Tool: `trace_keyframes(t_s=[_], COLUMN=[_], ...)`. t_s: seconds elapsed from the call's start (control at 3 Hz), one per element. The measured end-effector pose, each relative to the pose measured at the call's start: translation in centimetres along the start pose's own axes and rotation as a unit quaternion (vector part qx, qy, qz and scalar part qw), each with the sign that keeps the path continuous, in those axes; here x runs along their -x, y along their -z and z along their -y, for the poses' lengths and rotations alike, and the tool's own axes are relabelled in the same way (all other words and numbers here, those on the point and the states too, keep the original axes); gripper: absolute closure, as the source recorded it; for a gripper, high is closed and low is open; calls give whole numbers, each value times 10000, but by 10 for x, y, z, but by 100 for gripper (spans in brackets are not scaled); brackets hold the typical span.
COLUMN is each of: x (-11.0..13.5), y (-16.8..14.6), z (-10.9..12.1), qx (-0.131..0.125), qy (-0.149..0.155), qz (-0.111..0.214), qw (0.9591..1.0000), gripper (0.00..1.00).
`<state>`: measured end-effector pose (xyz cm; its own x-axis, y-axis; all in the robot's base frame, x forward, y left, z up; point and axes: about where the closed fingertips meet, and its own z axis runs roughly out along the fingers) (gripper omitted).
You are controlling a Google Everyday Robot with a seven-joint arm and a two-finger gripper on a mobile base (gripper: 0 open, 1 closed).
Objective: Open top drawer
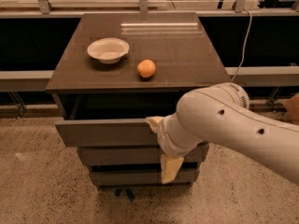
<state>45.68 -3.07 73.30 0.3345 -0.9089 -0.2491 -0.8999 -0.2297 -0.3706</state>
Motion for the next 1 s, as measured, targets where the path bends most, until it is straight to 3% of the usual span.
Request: trace_keyframes(t_s=[0.33,0.67,1.0], x=[3,-1,-20], y=[13,8,-13], z=[-5,-2,8], qx=[-45,54,291], qy=[-114,-115,-248], qz=[114,189,220], qw=[9999,9997,9990], gripper=[0,0,0])
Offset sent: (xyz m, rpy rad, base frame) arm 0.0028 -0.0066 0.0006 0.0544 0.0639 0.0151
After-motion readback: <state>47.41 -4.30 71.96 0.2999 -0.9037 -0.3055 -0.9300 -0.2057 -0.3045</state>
